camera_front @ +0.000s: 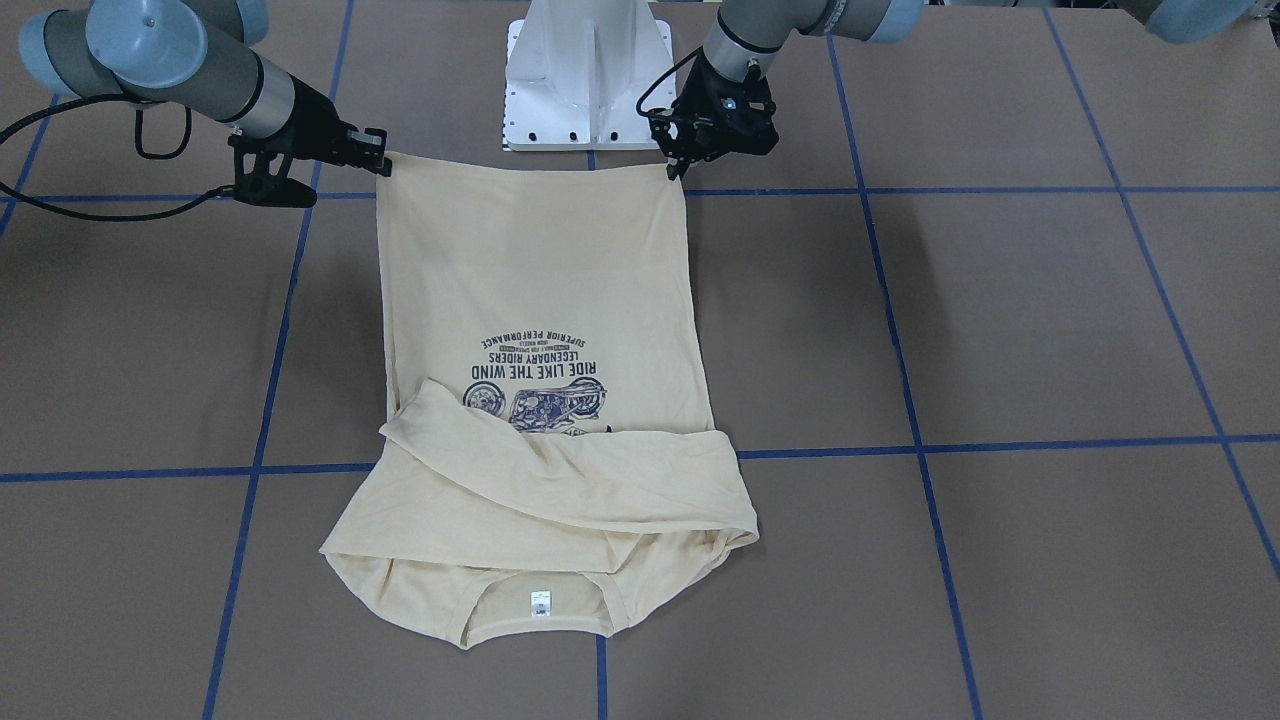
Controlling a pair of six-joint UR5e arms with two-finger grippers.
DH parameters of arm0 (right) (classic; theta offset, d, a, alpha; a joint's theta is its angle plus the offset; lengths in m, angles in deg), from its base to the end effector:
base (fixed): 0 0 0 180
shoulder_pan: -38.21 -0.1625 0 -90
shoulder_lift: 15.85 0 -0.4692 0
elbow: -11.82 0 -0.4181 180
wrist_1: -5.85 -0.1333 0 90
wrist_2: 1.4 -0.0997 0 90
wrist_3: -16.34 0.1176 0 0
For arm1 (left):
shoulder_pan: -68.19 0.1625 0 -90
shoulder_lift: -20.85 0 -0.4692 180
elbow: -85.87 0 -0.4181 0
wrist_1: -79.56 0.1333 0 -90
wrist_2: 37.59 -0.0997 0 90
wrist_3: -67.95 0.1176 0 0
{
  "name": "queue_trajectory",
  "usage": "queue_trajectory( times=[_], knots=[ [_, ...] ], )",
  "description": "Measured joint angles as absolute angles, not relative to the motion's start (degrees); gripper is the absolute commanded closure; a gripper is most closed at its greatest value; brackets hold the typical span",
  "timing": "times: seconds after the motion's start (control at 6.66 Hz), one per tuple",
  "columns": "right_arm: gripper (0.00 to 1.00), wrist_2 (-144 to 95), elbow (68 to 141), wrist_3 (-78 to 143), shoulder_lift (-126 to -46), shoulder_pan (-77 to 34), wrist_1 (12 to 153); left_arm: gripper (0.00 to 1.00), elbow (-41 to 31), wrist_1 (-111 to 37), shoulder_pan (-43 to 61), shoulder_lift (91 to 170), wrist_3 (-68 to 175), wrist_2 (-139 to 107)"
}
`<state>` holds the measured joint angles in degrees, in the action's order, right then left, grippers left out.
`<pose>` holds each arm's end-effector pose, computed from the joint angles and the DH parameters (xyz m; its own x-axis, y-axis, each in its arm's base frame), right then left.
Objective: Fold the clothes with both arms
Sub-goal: 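Pull the hem corners toward the robot with both grippers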
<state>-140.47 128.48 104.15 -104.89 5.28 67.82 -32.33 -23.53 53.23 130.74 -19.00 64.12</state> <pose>-0.3940 -0.3081 0.3990 0.4668 0.2725 0.8413 0.1854 0.9000 -0.3944 0.5397 -0.2575 0.2607 0.4694 -0.0715 -0.8801 0.0561 0.9971 -0.0511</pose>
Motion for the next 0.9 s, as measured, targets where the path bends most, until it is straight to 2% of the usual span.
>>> queue_trajectory(
  times=[0.45,0.9],
  knots=[
    [1.00,-147.51,131.26,106.22,-106.86,5.02,67.82,1.00,-35.32,-20.49,55.93,131.16,-19.11,65.27],
    [1.00,-139.86,126.17,103.98,-102.83,1.54,65.00,1.00,-35.35,-20.83,50.40,133.72,-17.87,65.30]
  ],
)
